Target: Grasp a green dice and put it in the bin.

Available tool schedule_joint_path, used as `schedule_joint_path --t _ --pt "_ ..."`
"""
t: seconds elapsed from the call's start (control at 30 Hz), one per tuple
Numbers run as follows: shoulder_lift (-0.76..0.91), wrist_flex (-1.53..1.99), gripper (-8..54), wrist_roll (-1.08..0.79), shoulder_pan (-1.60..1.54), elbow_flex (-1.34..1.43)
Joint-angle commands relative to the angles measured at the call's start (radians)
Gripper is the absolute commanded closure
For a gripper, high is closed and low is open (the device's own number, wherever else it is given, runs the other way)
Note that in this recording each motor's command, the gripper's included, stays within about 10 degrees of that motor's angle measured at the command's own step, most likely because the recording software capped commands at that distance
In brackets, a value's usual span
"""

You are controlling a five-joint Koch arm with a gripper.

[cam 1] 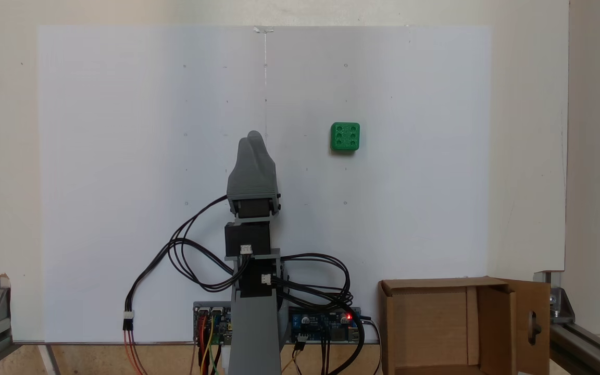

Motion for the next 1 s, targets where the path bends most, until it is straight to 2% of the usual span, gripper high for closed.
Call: schedule_joint_path --t 0.0,0.47,0.8,0.97 --pt "0.101 -0.008 0.4 -0.048 -0.011 0.049" --pt "0.103 0.077 0.5 -0.046 -0.021 0.049" --pt "0.106 0.031 0.7 -0.037 -0.199 0.049" --pt "0.106 -0.009 1.8 -0.04 -0.213 -0.141"
